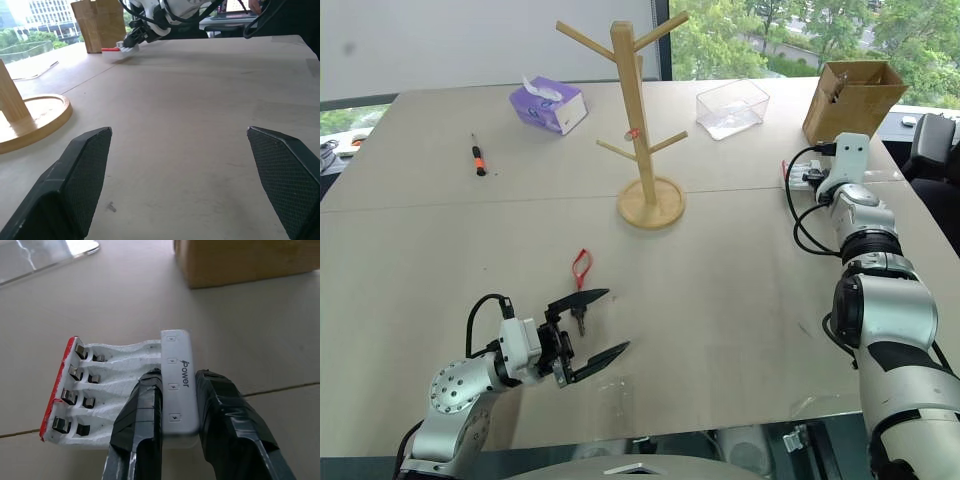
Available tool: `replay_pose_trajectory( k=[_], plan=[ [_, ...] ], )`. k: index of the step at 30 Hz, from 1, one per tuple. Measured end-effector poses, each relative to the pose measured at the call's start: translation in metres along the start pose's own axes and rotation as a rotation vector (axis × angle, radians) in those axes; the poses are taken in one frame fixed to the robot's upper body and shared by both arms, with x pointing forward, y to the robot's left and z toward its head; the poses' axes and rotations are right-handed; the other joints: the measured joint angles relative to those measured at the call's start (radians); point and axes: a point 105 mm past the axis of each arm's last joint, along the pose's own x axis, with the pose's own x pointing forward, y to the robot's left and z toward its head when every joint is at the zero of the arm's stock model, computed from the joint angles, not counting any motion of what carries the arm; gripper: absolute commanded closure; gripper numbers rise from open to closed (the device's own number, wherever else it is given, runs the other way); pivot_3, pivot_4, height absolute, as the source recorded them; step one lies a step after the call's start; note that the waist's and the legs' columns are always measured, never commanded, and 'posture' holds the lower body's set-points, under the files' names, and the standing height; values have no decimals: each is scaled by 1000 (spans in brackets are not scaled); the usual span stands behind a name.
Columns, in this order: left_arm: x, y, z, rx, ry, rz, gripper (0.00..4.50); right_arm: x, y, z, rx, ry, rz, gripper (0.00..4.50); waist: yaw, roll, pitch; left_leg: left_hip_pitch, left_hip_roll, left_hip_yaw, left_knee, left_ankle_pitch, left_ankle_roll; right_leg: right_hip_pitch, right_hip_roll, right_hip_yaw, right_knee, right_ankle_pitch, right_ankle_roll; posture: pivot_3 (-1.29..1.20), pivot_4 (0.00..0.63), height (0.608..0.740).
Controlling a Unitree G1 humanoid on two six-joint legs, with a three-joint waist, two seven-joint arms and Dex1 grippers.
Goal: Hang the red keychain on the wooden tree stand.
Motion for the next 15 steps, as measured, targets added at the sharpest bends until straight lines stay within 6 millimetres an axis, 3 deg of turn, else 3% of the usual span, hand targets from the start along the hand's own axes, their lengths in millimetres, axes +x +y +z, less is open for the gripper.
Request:
replay_pose_trajectory(
  k=[1, 3, 4, 5, 7, 11, 15],
  plan=[
    [0, 0, 0, 0, 0, 0, 0, 0, 0, 1, 1, -2, 0, 2777, -1, 0, 0, 0, 0, 0, 0, 0, 0, 0, 0, 0, 0, 0, 0, 0, 150, 740],
    [0, 0, 0, 1, 2, 3, 0, 0, 3, 8, 9, -32, 22, 1438, -3, 0, 0, 0, 0, 0, 0, 0, 0, 0, 0, 0, 0, 0, 0, 0, 150, 740],
    [0, 0, 0, 1, 2, 3, 0, 0, 3, 8, 9, -33, 23, 1438, -3, 0, 0, 0, 0, 0, 0, 0, 0, 0, 0, 0, 0, 0, 0, 0, 150, 740],
    [0, 0, -1, 3, 6, 4, 0, 0, 4, 9, 6, -44, 39, 772, -3, 0, 0, 0, 0, 0, 0, 0, 0, 0, 0, 0, 0, 0, 0, 0, 150, 740],
    [1, 1, -1, 7, 11, 9, 0, 0, 6, 11, 1, -58, 58, 129, -3, 1, 0, 0, 0, 0, 0, 0, 0, 0, 0, 0, 0, 0, 0, 0, 150, 740],
    [5, 8, -1, 2, 8, 62, 0, -4, 13, 11, -19, -88, 177, 53, -1, 1, 0, 0, 0, -1, 0, 0, 0, 1, 0, -1, 0, 0, 0, 0, 150, 740],
    [14, 27, -4, -64, 13, 245, 0, -23, 28, 0, -74, -140, 456, 53, 2, 1, 0, 0, 0, -2, 0, 0, 0, 1, -1, -1, 0, 0, 1, 0, 150, 740]
  ],
)
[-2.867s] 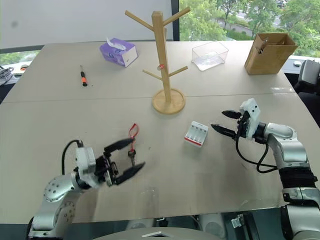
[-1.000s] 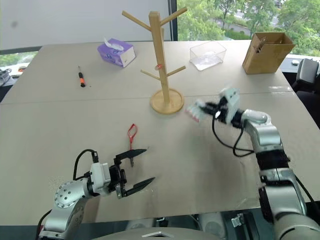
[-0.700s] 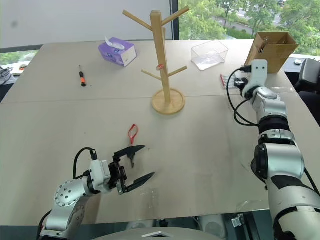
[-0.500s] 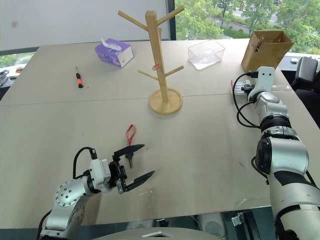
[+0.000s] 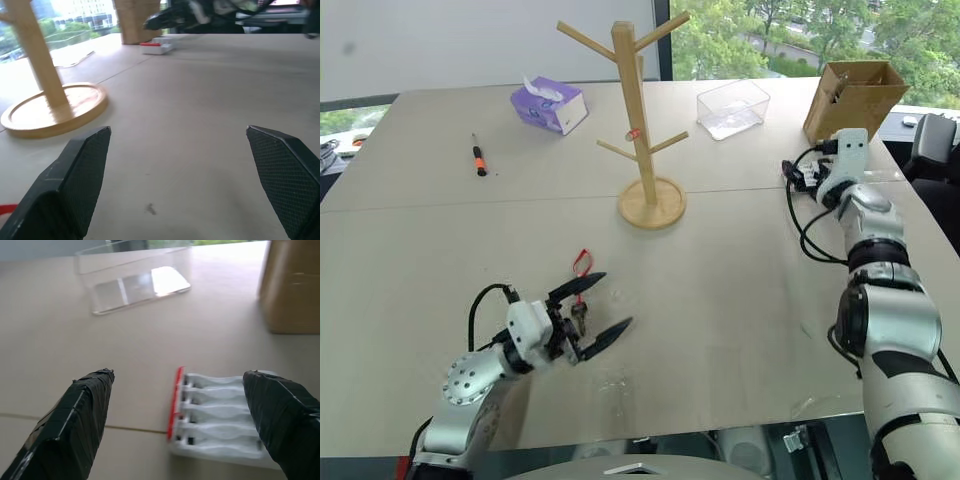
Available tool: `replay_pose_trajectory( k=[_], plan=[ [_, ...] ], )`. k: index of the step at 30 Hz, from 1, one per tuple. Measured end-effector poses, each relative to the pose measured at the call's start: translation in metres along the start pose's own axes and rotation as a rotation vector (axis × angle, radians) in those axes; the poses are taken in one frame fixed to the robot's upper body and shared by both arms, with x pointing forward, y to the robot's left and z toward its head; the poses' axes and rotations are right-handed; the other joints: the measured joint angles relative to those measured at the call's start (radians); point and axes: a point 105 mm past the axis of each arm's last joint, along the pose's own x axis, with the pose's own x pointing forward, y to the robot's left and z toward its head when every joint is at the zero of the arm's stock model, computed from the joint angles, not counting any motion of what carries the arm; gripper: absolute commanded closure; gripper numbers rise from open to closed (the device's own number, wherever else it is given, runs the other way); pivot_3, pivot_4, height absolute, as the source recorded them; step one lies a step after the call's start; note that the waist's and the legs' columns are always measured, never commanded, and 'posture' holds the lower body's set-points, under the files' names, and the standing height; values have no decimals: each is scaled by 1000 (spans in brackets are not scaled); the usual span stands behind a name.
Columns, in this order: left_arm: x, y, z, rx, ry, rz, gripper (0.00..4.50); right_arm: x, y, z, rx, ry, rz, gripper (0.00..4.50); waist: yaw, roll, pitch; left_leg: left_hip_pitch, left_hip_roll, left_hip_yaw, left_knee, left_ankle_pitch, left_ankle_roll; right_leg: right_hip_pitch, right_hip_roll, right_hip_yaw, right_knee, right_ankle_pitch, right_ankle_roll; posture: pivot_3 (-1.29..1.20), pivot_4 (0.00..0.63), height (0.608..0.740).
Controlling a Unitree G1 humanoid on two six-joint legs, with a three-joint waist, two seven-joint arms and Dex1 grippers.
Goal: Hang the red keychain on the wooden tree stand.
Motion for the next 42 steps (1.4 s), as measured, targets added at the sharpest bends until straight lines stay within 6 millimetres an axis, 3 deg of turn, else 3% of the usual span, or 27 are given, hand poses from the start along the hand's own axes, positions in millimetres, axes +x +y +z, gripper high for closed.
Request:
replay_pose_trajectory(
  k=[2, 6, 10, 13, 21, 29, 42],
  plan=[
    [7, 14, 9, -110, -31, 211, 0, -28, 26, -6, -134, -51, 245, 53, 14, 0, 0, -1, 0, -3, 0, -1, 1, 1, -2, 0, -1, 0, 1, 0, 150, 740],
    [5, 21, 15, -211, 34, 453, 0, -78, 77, -41, -261, 9, 596, 53, 16, 0, 0, 0, -1, -3, 0, -1, 1, 1, -2, -1, 0, 0, 1, 0, 150, 740],
    [-5, 22, 15, -267, 141, 633, 0, -115, 102, -54, -350, 33, 794, 53, 16, -1, -1, 2, -1, -4, 2, -1, 1, 3, 0, -2, 0, -1, 1, 0, 150, 740],
    [-8, 23, 13, -303, 217, 709, 0, -130, 118, -60, -387, 25, 902, 53, 17, -1, -1, 3, -1, -6, 2, 0, 1, 3, 2, -2, 0, -1, 1, 0, 150, 740],
    [-18, 30, 6, -370, 373, 847, 0, -144, 127, -64, -431, -3, 1010, 53, 21, -1, -1, 2, -2, -7, 2, 0, 0, 4, 2, -2, 0, -1, 0, 0, 150, 740],
    [-11, 22, -3, -381, 487, 797, 0, -147, 129, -64, -463, -35, 1035, 53, 22, -1, -1, 2, -2, -7, 3, 0, 0, 4, 2, -2, 0, -1, 0, 0, 150, 740],
    [-5, 31, -7, -353, 539, 792, 0, -152, 135, -66, -447, -46, 1031, 53, 27, -2, -1, 2, -2, -7, 3, 0, 0, 4, 2, -1, 0, -1, 0, 0, 150, 740]
  ],
)
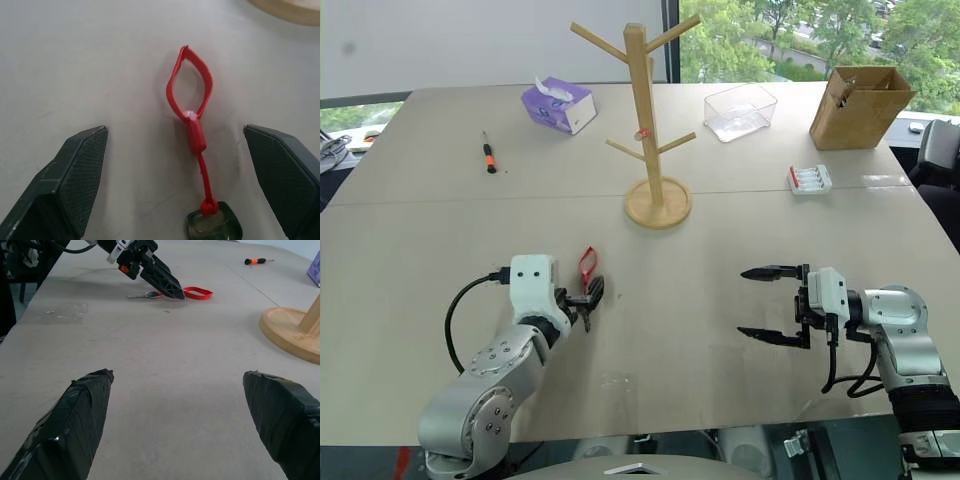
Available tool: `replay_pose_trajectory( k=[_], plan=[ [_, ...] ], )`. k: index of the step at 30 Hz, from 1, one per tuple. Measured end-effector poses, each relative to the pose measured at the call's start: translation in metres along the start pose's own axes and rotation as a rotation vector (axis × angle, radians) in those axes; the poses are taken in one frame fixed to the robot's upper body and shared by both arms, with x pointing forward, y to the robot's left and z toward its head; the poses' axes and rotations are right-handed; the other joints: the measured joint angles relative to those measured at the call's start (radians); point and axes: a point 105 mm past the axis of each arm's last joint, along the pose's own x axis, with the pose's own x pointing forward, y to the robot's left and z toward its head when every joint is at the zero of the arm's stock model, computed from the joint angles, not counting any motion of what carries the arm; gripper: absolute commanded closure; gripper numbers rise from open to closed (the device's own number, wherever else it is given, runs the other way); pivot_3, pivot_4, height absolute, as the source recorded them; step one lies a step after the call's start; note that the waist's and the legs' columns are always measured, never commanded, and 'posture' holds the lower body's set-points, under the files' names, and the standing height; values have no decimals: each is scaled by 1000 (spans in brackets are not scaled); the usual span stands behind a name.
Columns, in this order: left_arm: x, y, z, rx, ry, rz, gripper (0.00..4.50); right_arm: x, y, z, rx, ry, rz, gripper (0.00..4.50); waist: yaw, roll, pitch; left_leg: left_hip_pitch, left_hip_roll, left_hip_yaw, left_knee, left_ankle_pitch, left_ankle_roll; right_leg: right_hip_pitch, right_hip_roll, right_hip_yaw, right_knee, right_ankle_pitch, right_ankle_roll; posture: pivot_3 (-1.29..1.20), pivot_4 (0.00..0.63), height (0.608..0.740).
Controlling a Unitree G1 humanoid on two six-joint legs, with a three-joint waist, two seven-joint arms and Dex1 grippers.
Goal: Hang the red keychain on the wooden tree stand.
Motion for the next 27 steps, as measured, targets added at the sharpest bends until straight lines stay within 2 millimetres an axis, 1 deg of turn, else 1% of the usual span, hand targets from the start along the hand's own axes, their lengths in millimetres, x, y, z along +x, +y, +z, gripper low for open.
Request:
replay_pose_trajectory(
  k=[3, 7, 10, 11, 15, 18, 21, 24, 25, 27],
  plan=[
    [1, 1, 0, -7, 4, 6, 876, 1, 1, 2, 4, -7, 2, 0, 1, 0, 0, 0, 0, 0, 0, 0, 0, 0, 0, 0, 0, 0, 0, 0, 150, 740],
    [1, 2, 0, -5, 11, 12, 2835, 2, 1, 5, 9, -22, -4, 0, 3, 0, 0, 0, 0, 0, 0, 0, 0, 0, 0, 0, 0, 0, 0, 0, 150, 740],
    [1, 2, 0, -5, 13, 9, 4215, 2, 1, 5, 18, -26, -5, 0, 6, 0, 0, 0, 0, 0, 0, 0, 0, 0, 0, 0, 0, 0, 0, 0, 150, 740],
    [1, 2, -1, -5, 14, 7, 4420, 2, 1, 5, 18, -27, -5, 0, 8, 0, 0, 0, 0, 0, 1, 0, 0, 0, 0, 0, 0, 0, 0, 0, 150, 740],
    [2, 2, 0, -4, 15, 0, 4420, 2, 1, 5, 19, -28, -5, 0, 13, 0, 0, 0, 0, 0, 1, 0, 0, 0, 0, 0, 0, 0, 0, 0, 150, 740],
    [4, 0, 0, -39, 10, -1, 4420, 2, 1, 5, 19, -29, -5, 0, 15, 0, 0, 0, 0, 0, 1, 0, 0, 0, 0, 0, 0, 0, 0, 0, 150, 740],
    [6, 0, 4, -51, -27, -9, 4420, 3, 0, 5, 18, -34, -14, 0, 16, 0, 0, 0, 0, 0, 1, 0, 0, 0, 0, 0, 0, 0, 0, 0, 150, 740],
    [0, 3, 25, -6, -192, -40, 4420, 5, -10, 12, 63, -77, -74, 0, 13, 0, 0, 0, 0, 0, 1, 0, 0, 0, 0, 1, 1, 0, -1, 0, 150, 740],
    [-3, 4, 33, 12, -256, -53, 4420, 5, -16, 17, 77, -96, -104, 0, 13, 0, 0, 0, 0, 0, 1, 0, 0, 0, 0, 1, 1, 0, -1, 0, 150, 740],
    [-11, 1, 49, 49, -381, -92, 4420, 5, -30, 37, 67, -144, -153, 0, 15, 0, 0, 0, 0, 0, 1, 0, 0, 0, -1, 1, 0, 0, -1, 0, 150, 740]
  ],
)
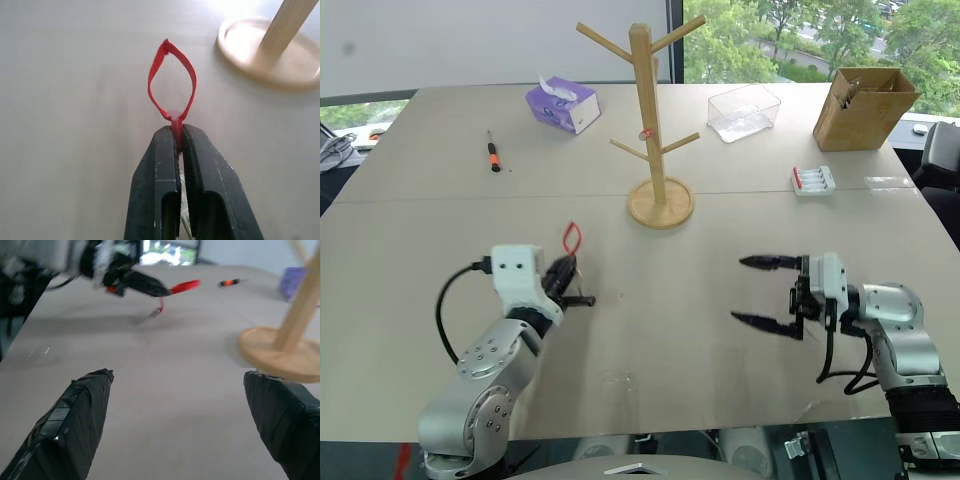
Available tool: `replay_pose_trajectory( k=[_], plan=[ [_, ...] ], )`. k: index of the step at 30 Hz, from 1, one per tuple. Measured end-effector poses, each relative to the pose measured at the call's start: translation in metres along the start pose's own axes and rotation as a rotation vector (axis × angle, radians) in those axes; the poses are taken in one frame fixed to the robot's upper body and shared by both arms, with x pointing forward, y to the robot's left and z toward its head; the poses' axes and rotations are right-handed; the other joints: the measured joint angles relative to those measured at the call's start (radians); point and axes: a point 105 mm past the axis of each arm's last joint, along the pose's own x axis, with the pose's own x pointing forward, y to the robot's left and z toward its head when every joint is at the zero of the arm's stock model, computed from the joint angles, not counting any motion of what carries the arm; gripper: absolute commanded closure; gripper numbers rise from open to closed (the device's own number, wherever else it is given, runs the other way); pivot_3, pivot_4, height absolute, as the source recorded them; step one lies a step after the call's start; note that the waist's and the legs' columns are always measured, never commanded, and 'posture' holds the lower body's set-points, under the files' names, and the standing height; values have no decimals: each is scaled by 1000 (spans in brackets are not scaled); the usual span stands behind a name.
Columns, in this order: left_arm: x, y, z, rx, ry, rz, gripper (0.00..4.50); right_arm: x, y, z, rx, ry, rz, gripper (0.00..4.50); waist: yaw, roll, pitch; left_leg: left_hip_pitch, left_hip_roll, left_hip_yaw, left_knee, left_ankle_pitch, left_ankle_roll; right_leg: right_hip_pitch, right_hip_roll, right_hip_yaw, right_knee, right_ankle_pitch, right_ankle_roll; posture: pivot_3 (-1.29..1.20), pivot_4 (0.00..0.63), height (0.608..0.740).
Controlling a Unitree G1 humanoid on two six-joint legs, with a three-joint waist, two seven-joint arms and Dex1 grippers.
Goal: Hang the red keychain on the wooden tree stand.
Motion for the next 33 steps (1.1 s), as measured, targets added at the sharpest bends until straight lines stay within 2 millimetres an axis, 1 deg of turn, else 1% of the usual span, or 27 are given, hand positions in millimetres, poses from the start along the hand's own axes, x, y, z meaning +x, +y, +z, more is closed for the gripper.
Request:
replay_pose_trajectory(
  k=[1, 4, 6, 7, 9, 11, 12, 13, 16, 17, 20, 25, 33],
  plan=[
    [0, -2, 4, 5, -26, -13, 4420, 1, -2, 4, -3, -10, -7, 0, 1, 0, 0, 0, 0, 0, 0, 0, 0, 0, 0, 0, 0, 0, 0, 0, 150, 740],
    [-2, -11, 29, 46, -187, -93, 4420, 7, -11, 26, 20, -55, -32, 0, 4, 0, 0, -1, -1, 0, 0, 0, 0, 0, -2, 0, 0, 0, 0, 0, 150, 740],
    [1, -20, 47, 81, -285, -156, 4420, 9, -19, 46, 32, -82, -51, 0, 4, 0, 0, -1, -1, -1, 1, 0, 1, 0, -2, 0, 0, 0, 0, 0, 150, 740],
    [6, -26, 59, 106, -341, -200, 4420, 11, -25, 60, 33, -90, -60, 0, 4, 0, 0, -1, -1, 0, 1, 0, 1, 0, -2, -1, 0, 0, 0, 0, 150, 740],
    [10, -34, 76, 120, -418, -245, 4420, 12, -29, 81, 7, -102, -63, 0, 4, -1, -1, -1, -1, -1, 1, 0, 1, 0, -1, -1, 0, 0, 0, 0, 150, 740],
    [18, -41, 86, 139, -456, -282, 4420, 14, -31, 92, 4, -97, -54, 0, 3, -2, -1, -1, -1, -1, 1, 0, 1, 0, 0, -2, 0, 0, 0, 0, 150, 740],
    [26, -47, 92, 163, -467, -311, 4420, 16, -32, 95, 20, -94, -50, 0, 3, -2, -1, -2, -1, -1, 1, 0, 1, 0, 0, -3, 0, 1, 0, 0, 150, 740],
    [29, -51, 94, 170, -473, -326, 4420, 17, -32, 96, 25, -93, -52, 0, 3, -2, -1, -2, -2, -1, 1, 0, 1, 0, 1, -2, -1, 1, 0, 0, 150, 740],
    [35, -58, 94, 177, -470, -359, 4420, 19, -35, 100, 25, -92, -58, 0, 1, -2, 0, -2, -2, 0, 1, 0, 1, 0, 1, -2, -1, 1, 1, 0, 150, 740],
    [39, -65, 93, 172, -462, -385, 4420, 21, -36, 104, 12, -95, -59, 0, 0, -2, 0, -2, -2, 0, 1, 0, 1, 0, 1, -1, -1, 1, 1, 0, 150, 740],
    [43, -76, 81, 171, -421, -430, 4420, 23, -37, 109, -15, -98, -67, 0, 1, -2, 0, -2, -1, 0, 1, 0, 1, 0, 1, -2, -1, 0, 1, 0, 150, 740],
    [51, -76, 71, 191, -384, -423, 4420, 23, -40, 109, -19, -94, -87, 0, 1, -2, 0, -2, -1, 0, 1, 0, 1, 0, 1, -2, 0, 0, 1, 0, 150, 740],
    [66, -73, 63, 235, -348, -387, 4420, 20, -41, 114, -44, -100, -118, 0, 2, -2, 0, -2, -1, 0, 1, 0, 1, 0, 1, -2, 0, 0, 1, 0, 150, 740]
  ],
)
